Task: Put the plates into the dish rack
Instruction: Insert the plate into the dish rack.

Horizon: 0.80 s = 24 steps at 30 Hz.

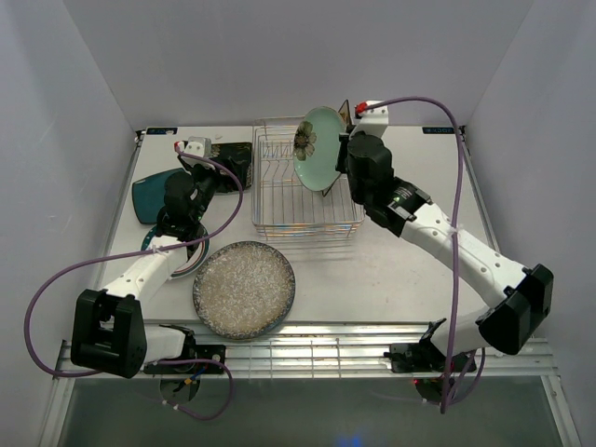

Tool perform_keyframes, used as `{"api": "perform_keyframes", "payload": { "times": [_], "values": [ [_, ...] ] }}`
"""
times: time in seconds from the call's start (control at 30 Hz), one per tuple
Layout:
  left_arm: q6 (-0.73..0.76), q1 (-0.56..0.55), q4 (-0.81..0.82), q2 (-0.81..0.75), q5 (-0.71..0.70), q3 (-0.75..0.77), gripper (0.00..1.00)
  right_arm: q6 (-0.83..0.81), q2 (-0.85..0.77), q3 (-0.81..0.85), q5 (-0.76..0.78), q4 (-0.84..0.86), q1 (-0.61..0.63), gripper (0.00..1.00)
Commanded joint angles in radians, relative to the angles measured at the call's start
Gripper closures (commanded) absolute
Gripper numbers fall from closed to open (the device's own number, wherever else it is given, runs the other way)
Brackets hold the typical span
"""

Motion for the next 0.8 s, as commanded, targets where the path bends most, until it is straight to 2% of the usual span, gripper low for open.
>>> {"api": "perform_keyframes", "payload": {
  "times": [0.0,0.37,0.77],
  "values": [
    [0.011,0.003,0.02,-0.033,-0.013,-0.006,0.02,-0.033,0.032,0.098,0.09,0.247,0.001,0.92],
    [0.019,0.003,0.023,-0.013,-0.018,-0.003,0.02,-0.134,0.194,0.204,0.213,0.283,0.001,0.92],
    [0.022,0.004,0.023,-0.02,-0.024,-0.005,0.02,-0.226,0.383,0.412,0.323,0.252,0.003,0.92]
  ]
}}
